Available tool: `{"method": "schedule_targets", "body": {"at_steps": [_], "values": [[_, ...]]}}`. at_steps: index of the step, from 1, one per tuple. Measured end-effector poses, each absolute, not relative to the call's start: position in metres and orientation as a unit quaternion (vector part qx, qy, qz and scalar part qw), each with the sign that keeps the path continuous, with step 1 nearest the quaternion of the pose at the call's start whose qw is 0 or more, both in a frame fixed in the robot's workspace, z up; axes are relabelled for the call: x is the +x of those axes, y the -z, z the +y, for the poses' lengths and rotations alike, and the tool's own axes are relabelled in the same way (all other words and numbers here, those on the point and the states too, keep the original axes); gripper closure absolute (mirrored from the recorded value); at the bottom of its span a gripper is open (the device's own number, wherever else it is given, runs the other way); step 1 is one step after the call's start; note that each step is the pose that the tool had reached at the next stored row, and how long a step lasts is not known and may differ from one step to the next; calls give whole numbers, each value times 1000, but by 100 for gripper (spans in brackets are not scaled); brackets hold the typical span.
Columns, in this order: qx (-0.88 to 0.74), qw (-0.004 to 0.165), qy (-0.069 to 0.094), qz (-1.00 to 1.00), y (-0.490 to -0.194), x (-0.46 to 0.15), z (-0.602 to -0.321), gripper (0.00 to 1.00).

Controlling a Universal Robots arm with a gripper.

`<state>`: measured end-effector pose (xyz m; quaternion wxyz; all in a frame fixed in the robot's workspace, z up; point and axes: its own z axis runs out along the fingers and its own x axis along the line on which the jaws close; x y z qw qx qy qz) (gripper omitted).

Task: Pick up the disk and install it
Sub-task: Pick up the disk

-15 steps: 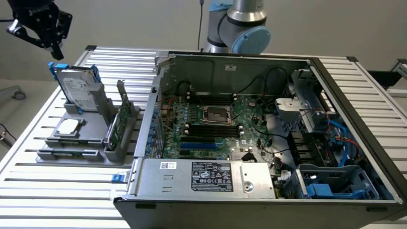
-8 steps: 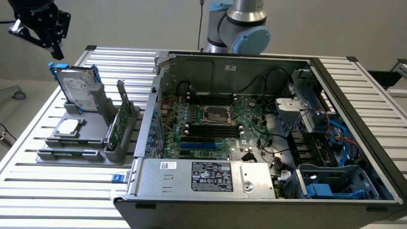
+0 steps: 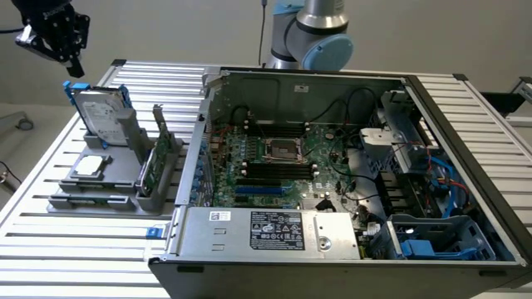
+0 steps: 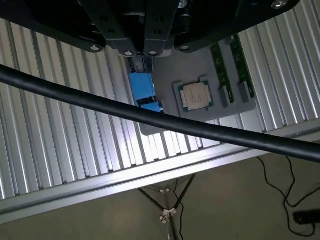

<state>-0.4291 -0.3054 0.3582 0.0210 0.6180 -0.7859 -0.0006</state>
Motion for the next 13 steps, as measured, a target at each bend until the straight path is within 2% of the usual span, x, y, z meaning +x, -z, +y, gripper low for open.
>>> {"method": "schedule_targets", "body": {"at_steps": [13], "values": [[700, 21, -2, -714, -358, -429, -301, 89]]}}
